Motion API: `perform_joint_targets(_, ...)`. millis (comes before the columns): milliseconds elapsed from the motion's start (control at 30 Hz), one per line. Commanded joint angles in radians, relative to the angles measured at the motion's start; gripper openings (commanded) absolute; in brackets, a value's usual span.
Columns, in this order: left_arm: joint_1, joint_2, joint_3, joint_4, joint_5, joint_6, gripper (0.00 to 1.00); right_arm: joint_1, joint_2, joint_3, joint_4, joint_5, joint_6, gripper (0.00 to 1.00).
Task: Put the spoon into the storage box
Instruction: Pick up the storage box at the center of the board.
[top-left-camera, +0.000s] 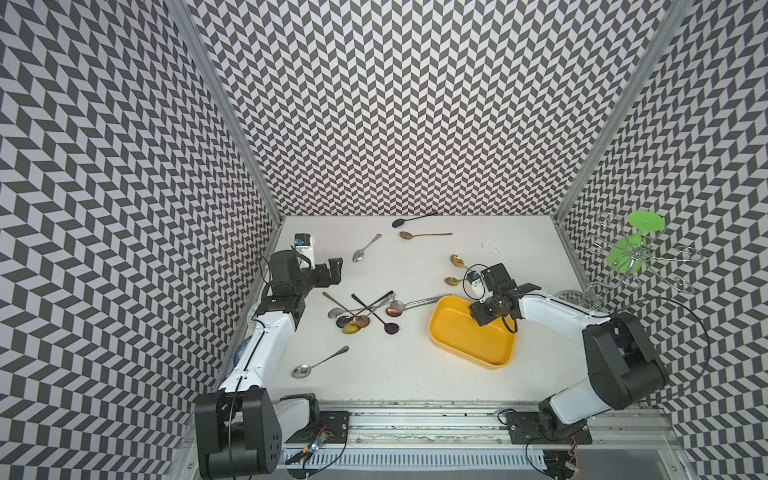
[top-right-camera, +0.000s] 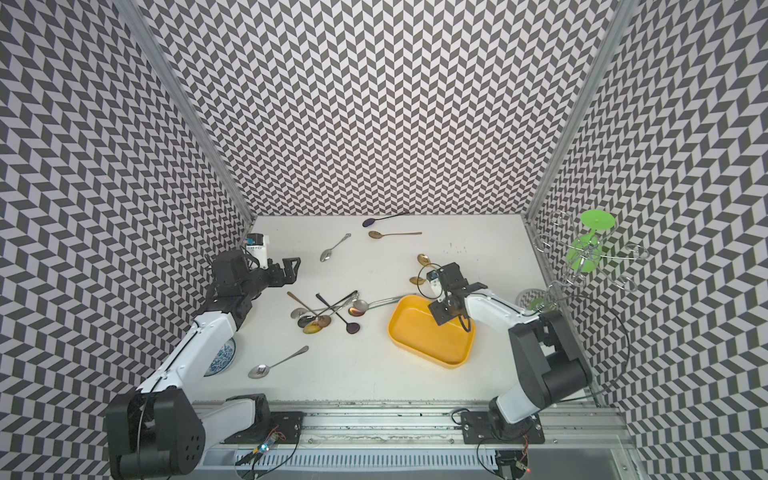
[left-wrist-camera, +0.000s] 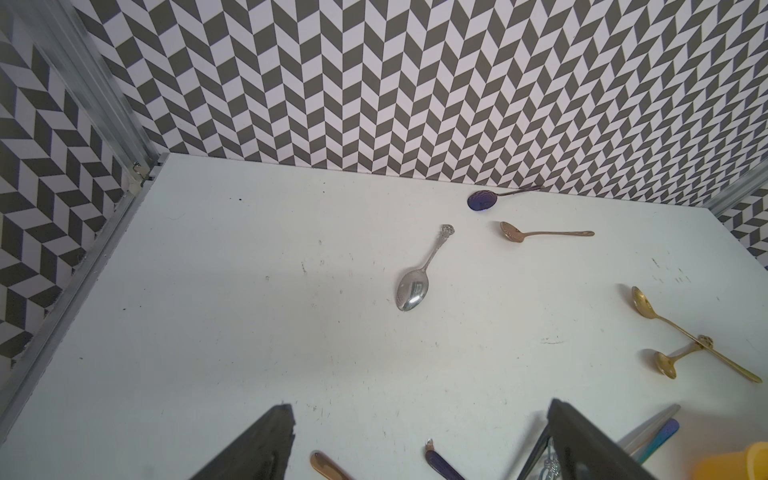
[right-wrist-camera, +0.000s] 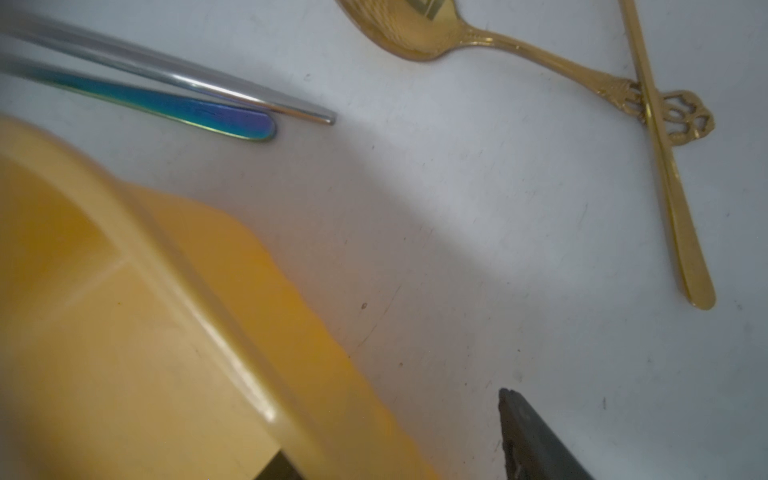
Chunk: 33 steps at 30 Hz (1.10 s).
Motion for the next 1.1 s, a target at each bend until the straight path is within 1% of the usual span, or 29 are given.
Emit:
perform_joint_targets(0, 0.009, 0.006, 0.002, 0.032, 0.011, -0.007, 0.99, 0.024, -0.054, -0.020, 0.045, -0.004, -0.028, 0.59)
perform_joint_targets(267, 0.011, 0.010, -0.004, 0.037, 0.013, -0.009, 0.99, 0.048, -0.084, -0.042, 0.055, -0.011, -0.050, 0.43)
perform_joint_targets(367, 0.011, 0.011, -0.005, 0.040, 0.014, -0.009, 0.99, 0.057, -0.103, -0.053, 0.058, -0.036, -0.069, 0.39)
perform_joint_targets(500, 0.011, 0.011, -0.007, 0.043, 0.017, -0.012, 0.99, 0.075, -0.128, -0.070, 0.058, -0.045, -0.093, 0.26)
perform_joint_targets(600, 0.011, 0.011, -0.007, 0.044, 0.015, -0.011, 0.99, 0.082, -0.147, -0.077, 0.055, -0.051, -0.104, 0.18)
perform_joint_targets(700, 0.011, 0.009, -0.008, 0.044, 0.015, -0.011, 0.99, 0.097, -0.162, -0.074, 0.037, -0.054, -0.116, 0.14)
perform_joint_targets(733, 0.011, 0.010, -0.008, 0.044, 0.015, -0.011, 0.99, 0.102, -0.169, -0.073, 0.032, -0.054, -0.119, 0.09)
perform_joint_targets(800, 0.013, 0.008, -0.009, 0.046, 0.015, -0.012, 0.99, 0.106, -0.183, -0.069, 0.021, -0.066, -0.123, 0.05)
perform_joint_targets(833, 0.013, 0.007, -0.011, 0.046, 0.015, -0.012, 0.99, 0.106, -0.193, -0.067, 0.017, -0.076, -0.122, 0.00)
perform_joint_targets(1067, 0.031, -0.009, -0.029, 0.064, 0.023, -0.006, 0.99, 0.113, -0.280, -0.052, 0.009, -0.138, -0.099, 0.00)
